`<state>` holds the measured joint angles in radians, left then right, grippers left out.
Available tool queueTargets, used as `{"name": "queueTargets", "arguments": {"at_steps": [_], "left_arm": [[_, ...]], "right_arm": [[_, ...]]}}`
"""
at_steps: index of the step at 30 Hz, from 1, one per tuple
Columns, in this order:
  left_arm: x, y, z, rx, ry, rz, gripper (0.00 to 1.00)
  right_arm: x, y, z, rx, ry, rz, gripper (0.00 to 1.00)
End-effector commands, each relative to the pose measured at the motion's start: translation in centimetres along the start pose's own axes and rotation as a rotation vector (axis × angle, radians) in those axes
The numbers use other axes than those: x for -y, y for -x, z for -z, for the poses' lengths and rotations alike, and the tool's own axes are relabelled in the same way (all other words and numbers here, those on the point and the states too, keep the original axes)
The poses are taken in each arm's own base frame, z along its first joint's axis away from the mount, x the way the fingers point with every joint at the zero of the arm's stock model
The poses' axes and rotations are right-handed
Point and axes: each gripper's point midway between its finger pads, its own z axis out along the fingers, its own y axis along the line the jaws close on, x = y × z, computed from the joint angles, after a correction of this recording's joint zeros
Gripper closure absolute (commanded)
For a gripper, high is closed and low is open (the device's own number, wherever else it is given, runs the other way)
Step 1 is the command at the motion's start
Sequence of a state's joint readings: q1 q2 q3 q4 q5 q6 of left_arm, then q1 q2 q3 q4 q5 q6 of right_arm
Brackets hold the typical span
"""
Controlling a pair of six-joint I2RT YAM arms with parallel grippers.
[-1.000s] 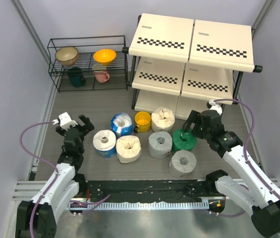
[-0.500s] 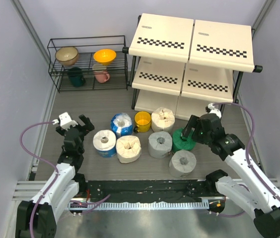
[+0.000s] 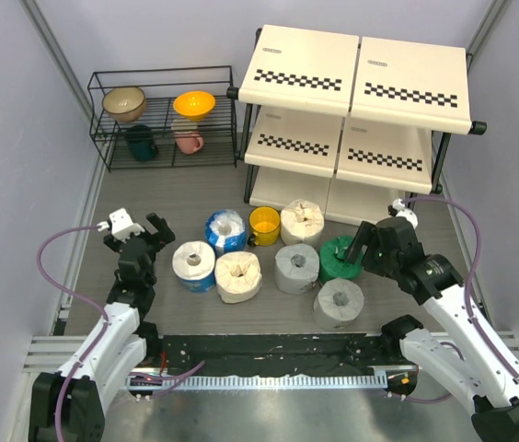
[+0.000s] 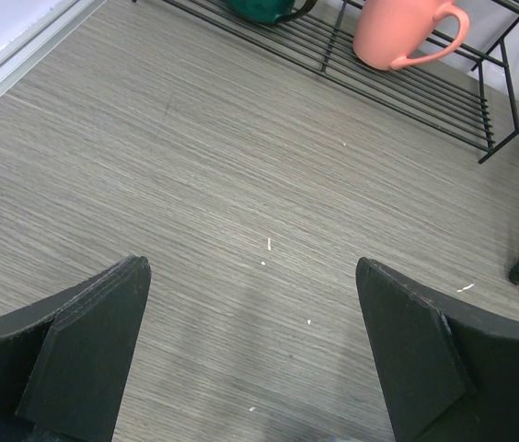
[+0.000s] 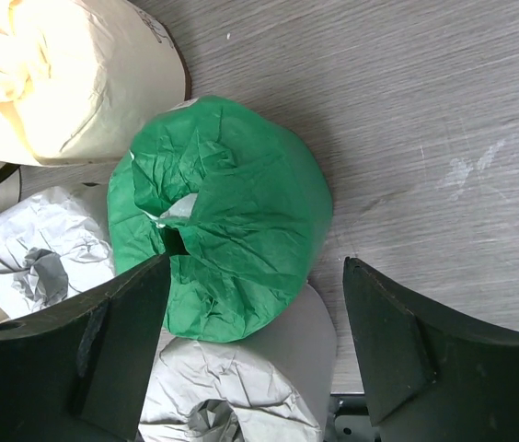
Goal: Place and organize the paper towels onto the shelf
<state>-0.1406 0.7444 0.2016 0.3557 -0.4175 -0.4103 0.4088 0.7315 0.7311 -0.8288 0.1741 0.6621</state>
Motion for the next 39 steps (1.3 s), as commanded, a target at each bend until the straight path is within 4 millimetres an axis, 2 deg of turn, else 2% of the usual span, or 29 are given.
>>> {"name": "queueTargets", "arguments": {"at_steps": [1, 16, 39], "left_arm": [[0.9, 2.1, -0.3, 0.059, -0.026, 0.014, 0.00], [1.0, 2.1, -0.3, 0.059, -0.031, 0.013, 0.00], [1.0, 2.0, -0.3, 0.055, -0.030, 0.011, 0.00]], "right_arm": [[-0.5, 0.6, 0.5, 0.024, 0.014, -0.037, 0.20], [-0.2, 0.5, -1.2, 0.019, -0.029, -0.051, 0.23], [-0.2, -1.6, -3.5, -0.060, -0.033, -0.047, 0.24]]}}
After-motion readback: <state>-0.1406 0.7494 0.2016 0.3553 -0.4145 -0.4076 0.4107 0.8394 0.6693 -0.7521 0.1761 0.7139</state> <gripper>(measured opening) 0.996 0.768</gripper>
